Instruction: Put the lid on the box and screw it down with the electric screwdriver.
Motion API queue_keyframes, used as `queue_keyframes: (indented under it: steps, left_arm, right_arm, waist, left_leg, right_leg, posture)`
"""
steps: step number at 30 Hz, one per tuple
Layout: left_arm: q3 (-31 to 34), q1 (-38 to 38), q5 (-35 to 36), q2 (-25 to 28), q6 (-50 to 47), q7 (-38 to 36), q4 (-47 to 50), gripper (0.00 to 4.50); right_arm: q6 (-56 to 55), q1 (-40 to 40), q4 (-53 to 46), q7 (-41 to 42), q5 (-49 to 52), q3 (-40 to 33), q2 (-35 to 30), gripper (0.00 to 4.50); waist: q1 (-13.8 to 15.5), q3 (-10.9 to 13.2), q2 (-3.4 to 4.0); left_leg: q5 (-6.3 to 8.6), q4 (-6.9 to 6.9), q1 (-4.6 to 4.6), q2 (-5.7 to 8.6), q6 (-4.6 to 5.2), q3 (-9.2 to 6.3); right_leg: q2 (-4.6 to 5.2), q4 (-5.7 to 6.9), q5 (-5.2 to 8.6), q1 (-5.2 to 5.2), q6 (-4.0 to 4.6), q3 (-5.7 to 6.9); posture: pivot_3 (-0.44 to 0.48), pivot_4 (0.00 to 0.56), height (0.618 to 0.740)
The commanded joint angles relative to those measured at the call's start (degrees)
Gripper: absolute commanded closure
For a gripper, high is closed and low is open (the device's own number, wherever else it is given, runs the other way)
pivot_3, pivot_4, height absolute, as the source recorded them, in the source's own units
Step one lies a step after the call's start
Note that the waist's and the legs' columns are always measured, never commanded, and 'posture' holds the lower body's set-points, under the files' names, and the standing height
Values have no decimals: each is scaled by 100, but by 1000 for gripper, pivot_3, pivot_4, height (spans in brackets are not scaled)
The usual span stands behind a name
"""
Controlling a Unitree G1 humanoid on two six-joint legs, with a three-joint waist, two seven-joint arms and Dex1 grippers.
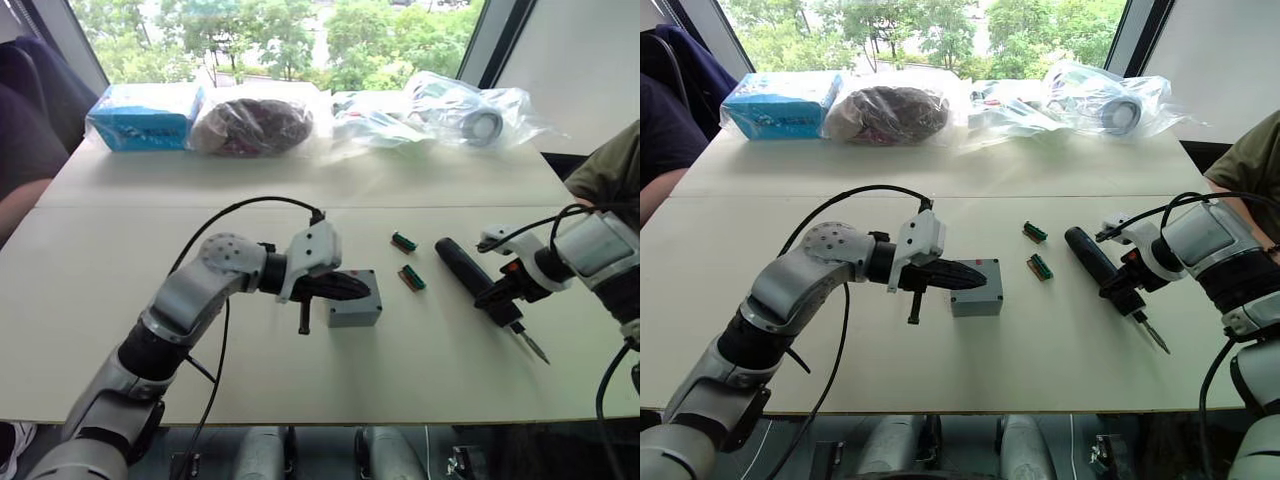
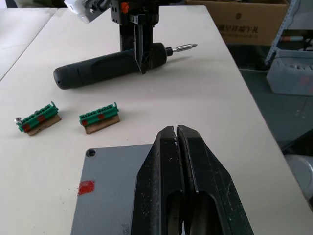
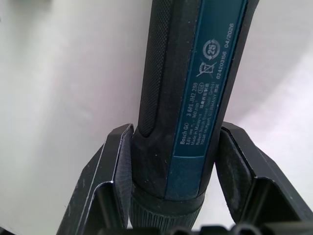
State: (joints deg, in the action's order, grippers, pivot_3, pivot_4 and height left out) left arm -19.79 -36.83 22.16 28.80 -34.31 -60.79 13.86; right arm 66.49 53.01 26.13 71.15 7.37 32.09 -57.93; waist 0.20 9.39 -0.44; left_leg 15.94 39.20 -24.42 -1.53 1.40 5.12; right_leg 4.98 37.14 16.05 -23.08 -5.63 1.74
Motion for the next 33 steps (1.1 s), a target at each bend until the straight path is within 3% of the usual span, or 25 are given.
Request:
queue_keyframes:
  steps: [1,3,6,8,14,17,22,33]
  left_arm:
    - [286,-120,23,27,166,-62,-323,4500]
    - [408,-164,67,47,211,-142,-558,4500]
    - [659,-264,159,-49,321,-120,-902,4500]
    - [860,-305,331,-139,264,-125,-1034,4500]
    - [1144,-123,693,-380,-65,-45,-1106,4500]
    - [1124,2,707,-384,-151,-8,-1072,4500]
    - [953,195,486,-472,-31,109,-1120,4500]
    - [461,441,-48,-581,430,121,-1294,4500]
  right_arm:
    - [-954,528,490,-701,-169,-925,134,2610]
    - [-1036,730,514,-1100,112,-1669,334,2610]
    - [-1751,342,-391,-1940,817,-3426,725,2610]
    - [-2188,-202,-1323,-2307,1047,-4097,1041,2610]
    - [-1915,-1460,-3853,-3503,2405,-5656,2665,2610]
    - [-1943,-1857,-4538,-3953,2771,-5810,3219,2610]
    - [-2196,-2413,-5243,-4494,2946,-5366,3936,2610]
    - [-2285,-2816,-5378,-4614,3093,-4759,4019,2610]
  waist:
    - [-47,8,12]
    - [-78,18,31]
    - [-87,21,35]
    - [-63,21,35]
    - [43,20,34]
    - [59,20,37]
    - [43,19,36]
    - [44,19,38]
  left_leg:
    - [0,1,1,0,0,4]
    - [-4,1,-7,4,-7,13]
    - [-24,-11,-23,-5,-42,14]
    - [-26,-21,-32,-12,-45,11]
    - [-27,-3,-36,-21,-47,1]
    - [-30,-1,-36,-14,-52,-1]
    - [-30,-3,-35,-9,-52,-6]
    - [-29,-4,-34,-9,-49,-5]
  right_leg:
    - [1,0,-1,-1,1,-2]
    - [6,12,-3,-19,-2,-8]
    - [-2,10,-1,-42,-4,-7]
    - [-10,5,0,-48,-5,-3]
    - [-18,1,-1,-33,-6,5]
    - [-12,10,-2,-34,-7,3]
    - [-11,8,-2,-33,-6,3]
    - [-14,9,-2,-34,-6,1]
  posture:
    - [0,150,740]
    - [0,150,740]
    - [0,150,740]
    - [0,150,740]
    - [0,150,740]
    - [0,150,740]
    - [0,150,740]
    - [0,150,740]
